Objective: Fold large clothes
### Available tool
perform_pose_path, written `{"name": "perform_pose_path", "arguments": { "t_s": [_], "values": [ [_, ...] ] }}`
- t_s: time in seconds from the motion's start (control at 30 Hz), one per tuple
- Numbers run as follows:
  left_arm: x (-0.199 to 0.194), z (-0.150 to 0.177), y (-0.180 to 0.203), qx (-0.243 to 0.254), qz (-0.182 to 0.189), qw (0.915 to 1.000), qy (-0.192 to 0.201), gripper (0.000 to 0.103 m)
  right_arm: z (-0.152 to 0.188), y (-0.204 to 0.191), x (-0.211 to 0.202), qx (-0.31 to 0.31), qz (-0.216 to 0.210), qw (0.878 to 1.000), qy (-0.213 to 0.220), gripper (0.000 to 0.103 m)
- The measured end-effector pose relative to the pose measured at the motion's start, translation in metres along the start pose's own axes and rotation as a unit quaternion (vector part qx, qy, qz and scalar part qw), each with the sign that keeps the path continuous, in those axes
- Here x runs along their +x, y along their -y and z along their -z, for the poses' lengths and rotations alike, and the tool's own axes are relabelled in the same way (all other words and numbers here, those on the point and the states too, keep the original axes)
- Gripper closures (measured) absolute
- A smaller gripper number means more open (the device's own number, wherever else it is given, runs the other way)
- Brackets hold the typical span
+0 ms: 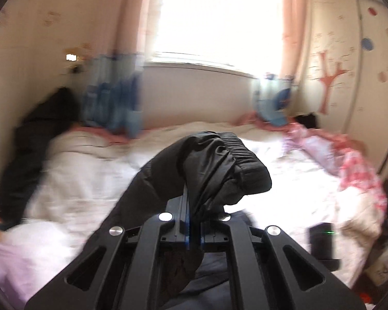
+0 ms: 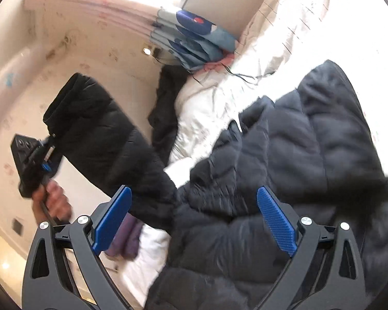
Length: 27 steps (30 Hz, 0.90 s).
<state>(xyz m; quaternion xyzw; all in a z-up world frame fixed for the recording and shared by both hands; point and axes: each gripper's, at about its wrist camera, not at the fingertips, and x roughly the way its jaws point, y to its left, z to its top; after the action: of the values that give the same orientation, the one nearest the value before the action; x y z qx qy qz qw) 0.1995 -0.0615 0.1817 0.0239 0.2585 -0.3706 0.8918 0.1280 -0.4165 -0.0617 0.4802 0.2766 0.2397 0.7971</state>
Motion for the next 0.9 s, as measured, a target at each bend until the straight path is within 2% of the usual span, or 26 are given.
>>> {"name": "perform_pose_path", "arguments": {
  "t_s": [0.1, 0.2, 0.23, 0.3, 0.33, 0.4, 0.47, 0.5, 0.53, 0.6, 0.63, 0.77, 0.83, 0.9],
  "values": [
    [0.058, 0.019, 0.028, -0.015, 0.063, 0.9977, -0.019, 0.097, -0.015, 0.027, -0.005, 0.032, -0.036, 0.999, 0.013, 0.007],
    [0.134, 0.066, 0.051, -0.044, 0.122, 0.9892, -0.069, 0.097, -0.02, 0.073, -0.01, 0.105, -0.061, 0.992, 0.017, 0.007],
    [0.164, 0.089, 0.058, -0.057, 0.137, 0.9841, -0.098, 0.097, -0.021, 0.088, -0.012, 0.127, -0.07, 0.989, 0.018, 0.007],
    [0.205, 0.129, 0.066, -0.069, 0.14, 0.9772, -0.144, 0.097, -0.018, 0.116, -0.012, 0.172, -0.09, 0.981, 0.021, 0.007],
    [0.225, 0.153, 0.068, -0.081, 0.143, 0.9711, -0.173, 0.096, -0.015, 0.128, -0.012, 0.192, -0.101, 0.976, 0.018, 0.007],
    [0.244, 0.185, 0.067, -0.096, 0.146, 0.9616, -0.212, 0.091, -0.011, 0.147, -0.009, 0.224, -0.105, 0.969, 0.015, 0.007],
    [0.24, 0.202, 0.067, -0.097, 0.155, 0.9594, -0.214, 0.079, -0.011, 0.153, -0.01, 0.228, -0.103, 0.968, 0.012, 0.007],
    [0.234, 0.203, 0.068, -0.096, 0.161, 0.9598, -0.209, 0.062, -0.012, 0.153, -0.01, 0.226, -0.104, 0.969, 0.011, 0.007],
    [0.224, 0.202, 0.069, -0.094, 0.164, 0.9609, -0.203, 0.04, -0.013, 0.153, -0.01, 0.225, -0.104, 0.969, 0.01, 0.007],
    [0.202, 0.197, 0.067, -0.077, 0.151, 0.9666, -0.193, 0.019, -0.015, 0.151, -0.01, 0.221, -0.107, 0.969, 0.008, 0.007],
    [0.189, 0.195, 0.067, -0.062, 0.147, 0.9693, -0.187, 0.016, -0.014, 0.15, -0.008, 0.22, -0.108, 0.97, 0.007, 0.007],
    [0.133, 0.192, 0.055, -0.019, 0.113, 0.9767, -0.182, 0.016, -0.016, 0.146, 0.003, 0.21, -0.105, 0.972, 0.005, 0.01],
    [0.099, 0.192, 0.037, -0.005, 0.087, 0.9818, -0.168, 0.016, -0.02, 0.139, 0.011, 0.181, -0.095, 0.979, 0.001, 0.041],
    [0.071, 0.192, 0.012, -0.006, 0.056, 0.9862, -0.156, 0.01, -0.027, 0.131, 0.018, 0.155, -0.05, 0.987, -0.011, 0.086]
  ]
}}
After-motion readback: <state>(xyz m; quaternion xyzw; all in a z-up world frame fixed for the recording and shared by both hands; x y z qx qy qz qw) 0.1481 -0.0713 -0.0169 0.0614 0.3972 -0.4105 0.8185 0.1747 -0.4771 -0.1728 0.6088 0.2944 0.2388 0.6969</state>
